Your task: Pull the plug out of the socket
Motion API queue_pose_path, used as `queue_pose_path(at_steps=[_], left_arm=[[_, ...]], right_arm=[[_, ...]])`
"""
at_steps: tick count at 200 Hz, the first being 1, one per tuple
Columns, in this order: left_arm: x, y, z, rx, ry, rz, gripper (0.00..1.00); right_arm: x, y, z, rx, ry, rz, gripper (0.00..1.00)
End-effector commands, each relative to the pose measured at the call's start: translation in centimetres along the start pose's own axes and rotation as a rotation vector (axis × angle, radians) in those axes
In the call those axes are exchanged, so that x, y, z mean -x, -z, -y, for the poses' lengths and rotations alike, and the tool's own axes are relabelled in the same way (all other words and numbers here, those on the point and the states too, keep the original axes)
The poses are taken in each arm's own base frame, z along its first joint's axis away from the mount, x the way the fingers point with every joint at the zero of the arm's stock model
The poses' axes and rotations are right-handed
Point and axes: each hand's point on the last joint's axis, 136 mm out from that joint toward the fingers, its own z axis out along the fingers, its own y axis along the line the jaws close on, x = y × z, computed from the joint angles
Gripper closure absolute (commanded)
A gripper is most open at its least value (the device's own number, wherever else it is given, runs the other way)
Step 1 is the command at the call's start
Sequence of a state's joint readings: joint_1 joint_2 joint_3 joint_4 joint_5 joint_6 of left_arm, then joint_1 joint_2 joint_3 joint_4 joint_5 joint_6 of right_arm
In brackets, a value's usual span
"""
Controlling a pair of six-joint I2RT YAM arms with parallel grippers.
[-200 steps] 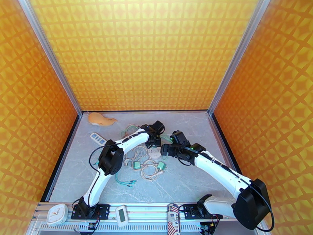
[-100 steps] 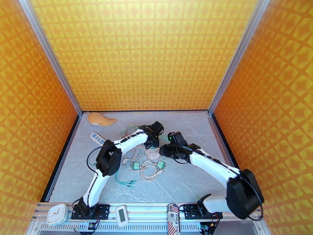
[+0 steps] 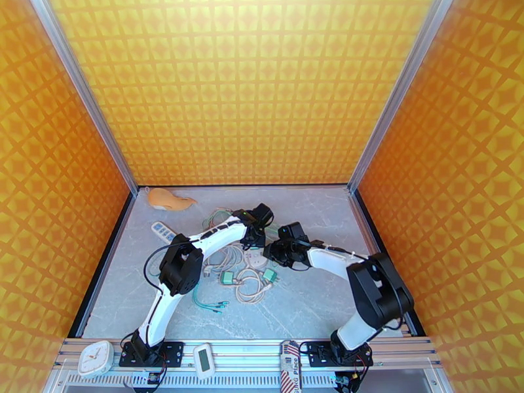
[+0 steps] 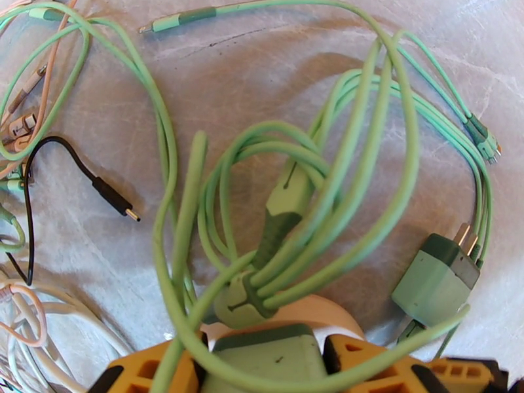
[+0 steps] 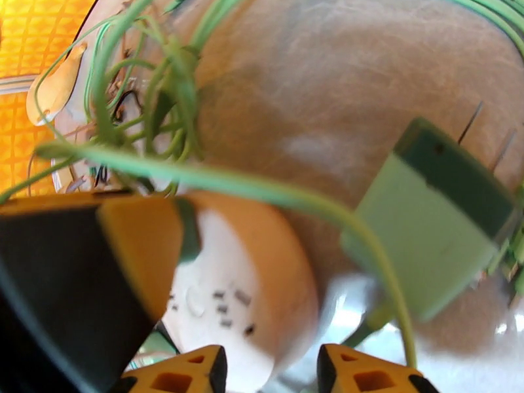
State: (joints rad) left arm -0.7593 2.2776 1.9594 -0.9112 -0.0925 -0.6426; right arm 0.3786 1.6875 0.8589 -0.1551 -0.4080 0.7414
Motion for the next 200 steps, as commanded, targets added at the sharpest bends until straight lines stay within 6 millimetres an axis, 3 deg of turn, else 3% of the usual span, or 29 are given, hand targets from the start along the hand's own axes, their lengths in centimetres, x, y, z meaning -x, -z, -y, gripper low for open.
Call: queue_pose_path(at_steps=[1,64,113,200], left_arm=[[-1.0,0.7,-1.8,0.064,-0.032,-0.035,0.63],[-1.0,1.0,-1.6,0.062,-0.039,-0.033,0.64],[-1.0,1.0,-1.5,0.063,-0.042,-0.036,0.64],[-1.2,1.4,-1.6,0.076,-0.034,-0.041,0.68]], right_arm=[[0.6,-1.1,-1.3,0.071,-0.005,-0.023,0.61],[-0.9,-3.3,2.2,-0.043,-0.018,-0.103,0.62],[-2.2,-3.4,5.0,-0.157,-0.020,-0.142,0.71],[-3.4,-3.1,6.9,-0.239,-0.038,-0.175,0.75]])
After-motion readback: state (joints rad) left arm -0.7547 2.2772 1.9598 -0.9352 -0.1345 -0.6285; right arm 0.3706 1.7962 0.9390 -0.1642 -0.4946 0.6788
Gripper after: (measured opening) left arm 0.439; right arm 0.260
